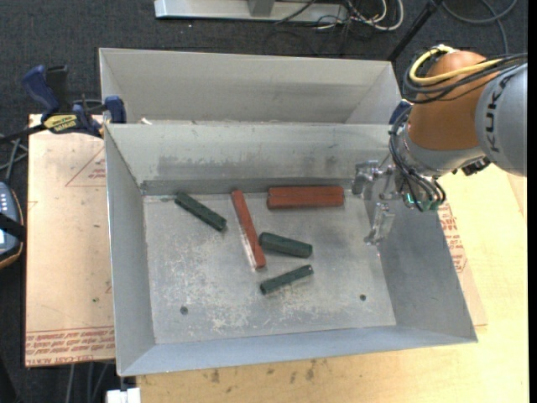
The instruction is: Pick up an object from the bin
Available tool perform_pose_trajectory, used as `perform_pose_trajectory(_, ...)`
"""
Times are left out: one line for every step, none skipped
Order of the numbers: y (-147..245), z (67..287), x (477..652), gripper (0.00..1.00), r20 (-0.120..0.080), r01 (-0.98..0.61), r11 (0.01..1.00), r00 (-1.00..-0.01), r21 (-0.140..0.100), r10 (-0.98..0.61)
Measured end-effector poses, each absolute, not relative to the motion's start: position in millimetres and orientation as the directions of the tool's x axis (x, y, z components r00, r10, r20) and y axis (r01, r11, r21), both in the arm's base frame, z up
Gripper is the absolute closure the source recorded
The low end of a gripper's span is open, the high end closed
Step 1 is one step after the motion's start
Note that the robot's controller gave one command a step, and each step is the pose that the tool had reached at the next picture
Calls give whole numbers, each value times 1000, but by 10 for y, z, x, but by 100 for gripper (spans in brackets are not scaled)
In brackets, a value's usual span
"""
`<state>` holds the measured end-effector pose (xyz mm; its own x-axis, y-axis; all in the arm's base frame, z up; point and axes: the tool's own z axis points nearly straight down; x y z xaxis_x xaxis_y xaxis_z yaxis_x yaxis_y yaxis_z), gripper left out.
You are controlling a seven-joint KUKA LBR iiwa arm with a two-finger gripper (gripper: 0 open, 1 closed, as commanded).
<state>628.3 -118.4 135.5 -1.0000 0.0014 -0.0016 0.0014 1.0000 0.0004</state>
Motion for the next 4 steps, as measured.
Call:
perform_pose_trajectory(-962, 1207, 6290, 0, -5, -91, 996, -996, -3, -91)
perform_pose_trajectory(-324, 703, 6251, 100, -2, -95, 996, -996, 2, -95)
perform_pose_trajectory(-324, 704, 6252, 100, -2, -95, 995, -995, 2, -95)
perform_pose_trajectory(-253, 1228, 6258, 100, 3, -99, 995, -995, 2, -99)
